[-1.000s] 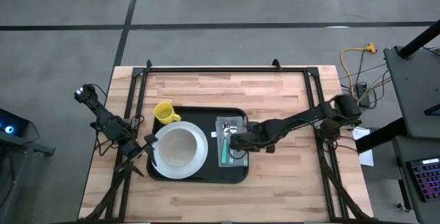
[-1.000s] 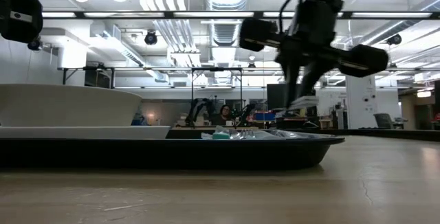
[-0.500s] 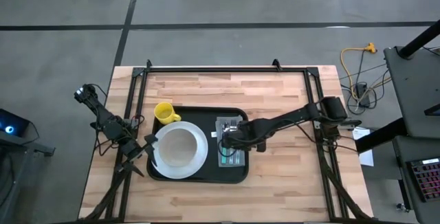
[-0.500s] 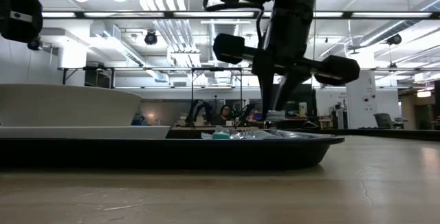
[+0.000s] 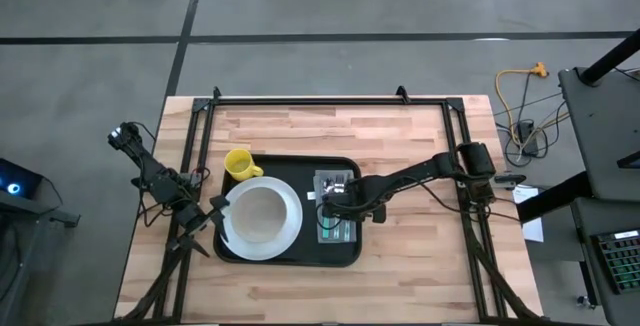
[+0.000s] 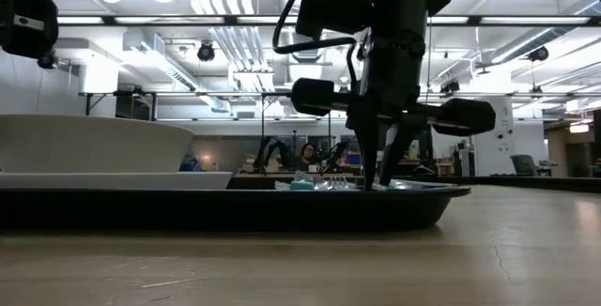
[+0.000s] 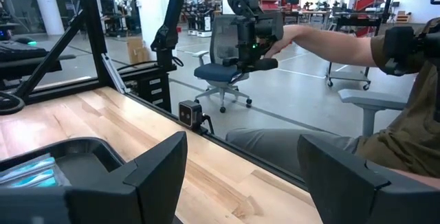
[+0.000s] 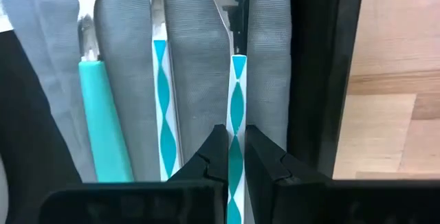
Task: Set up tray
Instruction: Put the white and blue knife on the gray napkin to the right of the white and blue fork
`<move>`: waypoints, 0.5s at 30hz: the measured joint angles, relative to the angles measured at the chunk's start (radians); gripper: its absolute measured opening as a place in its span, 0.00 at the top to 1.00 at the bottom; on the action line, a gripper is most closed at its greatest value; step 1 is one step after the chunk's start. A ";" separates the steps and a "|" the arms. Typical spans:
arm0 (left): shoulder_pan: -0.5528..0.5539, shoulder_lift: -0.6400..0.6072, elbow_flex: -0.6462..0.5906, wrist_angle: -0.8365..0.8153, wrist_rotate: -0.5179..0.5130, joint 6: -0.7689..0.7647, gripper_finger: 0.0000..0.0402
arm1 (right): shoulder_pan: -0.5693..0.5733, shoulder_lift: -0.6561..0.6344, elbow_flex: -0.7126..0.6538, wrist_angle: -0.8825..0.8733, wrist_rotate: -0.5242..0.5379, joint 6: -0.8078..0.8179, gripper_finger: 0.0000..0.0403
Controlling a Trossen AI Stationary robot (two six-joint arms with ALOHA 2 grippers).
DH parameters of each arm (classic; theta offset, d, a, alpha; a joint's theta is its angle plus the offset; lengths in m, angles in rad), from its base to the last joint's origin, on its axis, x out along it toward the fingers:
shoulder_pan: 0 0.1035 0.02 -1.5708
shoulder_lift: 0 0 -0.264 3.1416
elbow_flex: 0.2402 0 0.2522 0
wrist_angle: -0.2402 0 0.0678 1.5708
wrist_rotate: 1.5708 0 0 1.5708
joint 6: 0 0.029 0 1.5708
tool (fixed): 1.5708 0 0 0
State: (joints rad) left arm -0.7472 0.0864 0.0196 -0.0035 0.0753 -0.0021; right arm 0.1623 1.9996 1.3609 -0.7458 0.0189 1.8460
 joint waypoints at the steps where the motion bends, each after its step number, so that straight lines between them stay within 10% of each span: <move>1: 0.000 0.000 0.000 0.000 0.000 0.000 0.37 | 0.000 0.000 0.000 0.001 0.000 -0.004 0.97; 15: 0.000 0.000 0.000 0.000 0.000 0.000 0.37 | 0.000 0.012 -0.002 0.004 0.006 -0.046 0.97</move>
State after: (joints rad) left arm -0.7471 0.0864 0.0194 -0.0032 0.0752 -0.0021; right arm 0.1627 2.0113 1.3594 -0.7414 0.0246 1.8002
